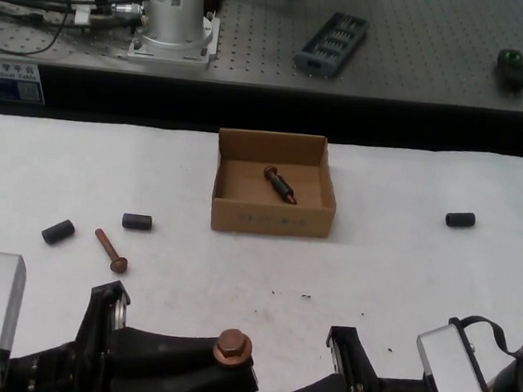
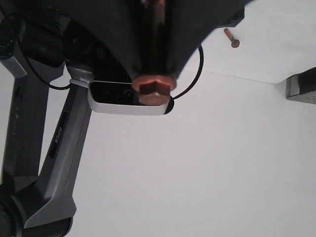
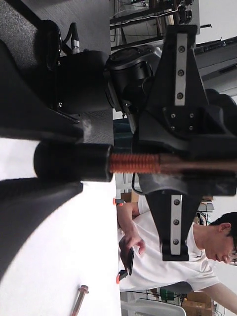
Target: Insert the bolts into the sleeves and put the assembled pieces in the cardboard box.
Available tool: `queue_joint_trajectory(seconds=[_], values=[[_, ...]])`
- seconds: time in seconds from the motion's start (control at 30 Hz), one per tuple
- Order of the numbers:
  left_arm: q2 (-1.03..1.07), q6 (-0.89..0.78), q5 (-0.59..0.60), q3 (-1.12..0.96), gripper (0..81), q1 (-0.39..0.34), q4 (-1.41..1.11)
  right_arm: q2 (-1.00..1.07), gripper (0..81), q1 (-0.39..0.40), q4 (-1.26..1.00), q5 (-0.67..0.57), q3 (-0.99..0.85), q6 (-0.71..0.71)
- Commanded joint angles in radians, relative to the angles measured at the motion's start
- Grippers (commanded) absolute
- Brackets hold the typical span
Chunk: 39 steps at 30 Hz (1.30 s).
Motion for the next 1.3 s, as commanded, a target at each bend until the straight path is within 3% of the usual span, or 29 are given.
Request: queue_joint_trajectory(seconds=[0.0,0.47,1.1,1.17,1.27], values=[[-0.008,0.005,0.014,0.001,0.6,-0.005,0.004,-0.003,6.6,0.000,-0.021,0.001,-0.006,0.002],[-0.008,0.053,0.082,0.001,0.6,-0.005,0.092,-0.003,6.6,0.000,-0.049,0.005,-0.006,0.071],[-0.008,0.096,0.037,0.001,0.7,0.018,0.209,-0.003,6.6,0.000,-0.049,0.005,-0.006,0.091],[-0.008,0.096,0.037,0.001,5.8,0.020,0.209,-0.003,6.6,0.000,-0.049,0.005,-0.006,0.091],[-0.008,0.096,0.037,0.001,19.9,0.020,0.209,-0.003,6.6,0.000,-0.049,0.005,-0.006,0.091]])
